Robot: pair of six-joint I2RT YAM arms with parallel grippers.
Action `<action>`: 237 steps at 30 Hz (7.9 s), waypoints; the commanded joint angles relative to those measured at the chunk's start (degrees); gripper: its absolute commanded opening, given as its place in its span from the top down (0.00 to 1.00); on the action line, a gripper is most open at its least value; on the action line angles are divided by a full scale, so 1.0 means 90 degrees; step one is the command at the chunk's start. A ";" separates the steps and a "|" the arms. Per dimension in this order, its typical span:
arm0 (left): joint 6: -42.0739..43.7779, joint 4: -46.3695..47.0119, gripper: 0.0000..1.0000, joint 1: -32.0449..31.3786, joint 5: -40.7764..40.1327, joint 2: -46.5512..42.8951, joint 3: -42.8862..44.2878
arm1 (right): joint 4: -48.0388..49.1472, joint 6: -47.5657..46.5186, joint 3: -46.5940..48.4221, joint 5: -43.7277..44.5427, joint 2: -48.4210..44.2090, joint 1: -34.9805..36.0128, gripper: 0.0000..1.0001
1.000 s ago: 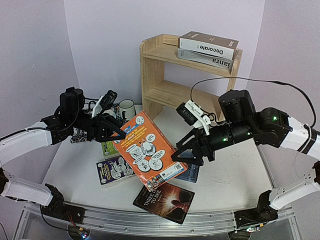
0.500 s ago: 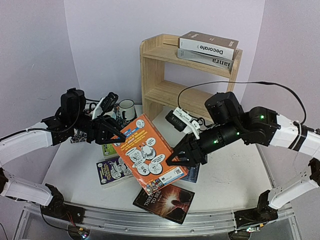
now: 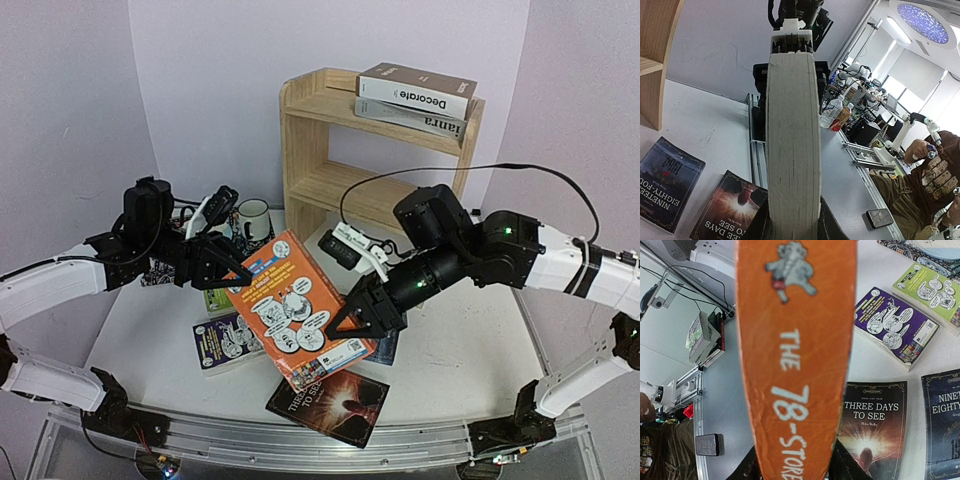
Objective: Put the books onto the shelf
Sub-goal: Pass from the right arm to the left, then pass from the left arm to the right, then place the book on the book pile.
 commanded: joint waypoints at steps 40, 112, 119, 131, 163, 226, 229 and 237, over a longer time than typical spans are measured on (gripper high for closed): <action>0.1759 -0.2227 0.10 -0.0453 -0.1206 0.0091 0.1174 | -0.0559 -0.0415 -0.0420 0.0185 -0.0061 -0.0006 1.00; -0.0376 -0.0324 0.05 -0.0450 -0.6960 -0.0806 0.0160 | 0.4698 -0.0256 -0.1249 1.0215 0.0232 -0.0009 1.00; -0.0382 -0.0323 0.05 -0.0448 -0.6977 -0.0891 0.0094 | 0.4699 -0.0171 -0.1476 1.0721 0.0021 -0.0136 1.00; -0.0403 -0.0324 0.05 -0.0448 -0.6951 -0.0932 0.0064 | 0.4379 0.0207 -0.1677 1.0704 -0.0109 -0.0311 1.00; -0.1599 -0.0545 0.04 -0.0447 -0.7998 -0.1504 -0.0798 | -0.2332 0.1194 0.0024 0.9862 0.0844 0.0759 1.00; -0.9434 0.0741 0.00 -0.1341 -0.8418 0.0187 -0.2182 | 0.0399 0.0299 -0.0010 0.5813 0.2912 0.1252 0.79; -0.9567 0.0770 0.00 -0.1339 -0.8139 0.0544 -0.1904 | 0.0415 0.0269 -0.0035 0.5666 0.2935 0.1259 0.77; -0.9616 0.1295 0.02 -0.1339 -0.7801 0.1207 -0.1681 | 0.0848 0.0283 -0.0250 0.5191 0.2800 0.1260 0.45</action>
